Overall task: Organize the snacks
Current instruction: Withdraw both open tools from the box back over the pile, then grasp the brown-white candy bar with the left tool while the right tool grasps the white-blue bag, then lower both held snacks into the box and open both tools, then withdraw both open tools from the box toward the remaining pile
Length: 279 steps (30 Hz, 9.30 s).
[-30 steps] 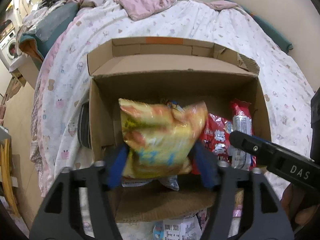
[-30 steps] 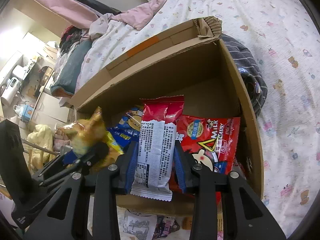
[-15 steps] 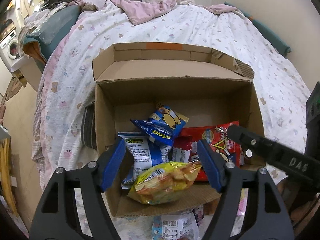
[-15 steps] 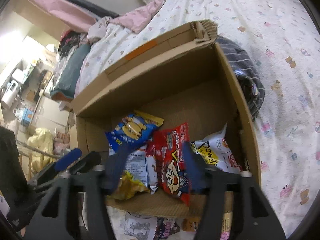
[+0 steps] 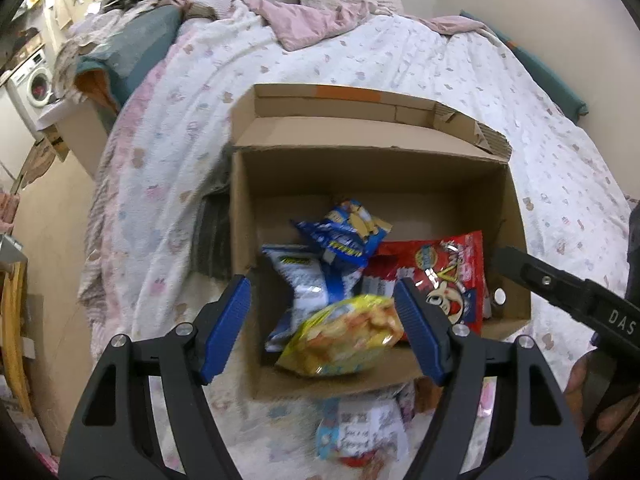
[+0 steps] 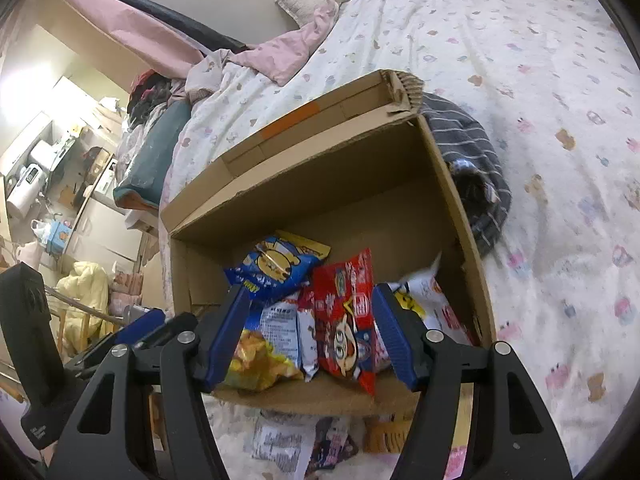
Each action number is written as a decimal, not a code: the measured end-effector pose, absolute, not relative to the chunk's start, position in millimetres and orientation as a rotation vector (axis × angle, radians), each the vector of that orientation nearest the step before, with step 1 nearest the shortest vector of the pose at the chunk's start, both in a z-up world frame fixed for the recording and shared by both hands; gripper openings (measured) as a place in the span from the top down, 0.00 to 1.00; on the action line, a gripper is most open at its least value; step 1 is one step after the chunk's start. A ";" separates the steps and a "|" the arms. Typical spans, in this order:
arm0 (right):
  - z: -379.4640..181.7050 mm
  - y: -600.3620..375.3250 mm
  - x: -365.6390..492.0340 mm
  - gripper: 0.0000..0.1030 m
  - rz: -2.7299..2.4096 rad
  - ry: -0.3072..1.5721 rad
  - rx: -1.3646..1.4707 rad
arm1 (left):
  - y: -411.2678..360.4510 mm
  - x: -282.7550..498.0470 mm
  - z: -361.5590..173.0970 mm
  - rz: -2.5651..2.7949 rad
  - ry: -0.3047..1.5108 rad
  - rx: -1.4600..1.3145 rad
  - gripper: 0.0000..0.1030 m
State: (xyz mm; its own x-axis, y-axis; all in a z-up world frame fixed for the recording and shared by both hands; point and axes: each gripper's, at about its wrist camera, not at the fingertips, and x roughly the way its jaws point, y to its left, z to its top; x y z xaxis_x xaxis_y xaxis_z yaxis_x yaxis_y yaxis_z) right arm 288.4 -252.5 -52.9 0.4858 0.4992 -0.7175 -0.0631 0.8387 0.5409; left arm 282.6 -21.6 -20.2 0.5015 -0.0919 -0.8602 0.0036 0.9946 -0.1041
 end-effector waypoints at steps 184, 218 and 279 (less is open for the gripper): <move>-96.3 -246.9 348.8 0.53 0.327 1.150 0.278 | -31.2 352.8 -57.0 -0.121 1.076 -0.061 0.85; -37.9 -255.1 336.6 0.20 0.418 0.997 0.322 | -35.9 350.3 -40.2 -0.132 1.019 -0.053 0.37; -64.8 -306.9 165.9 0.16 0.320 1.095 0.527 | -40.9 203.2 -99.8 -0.336 1.388 0.081 0.35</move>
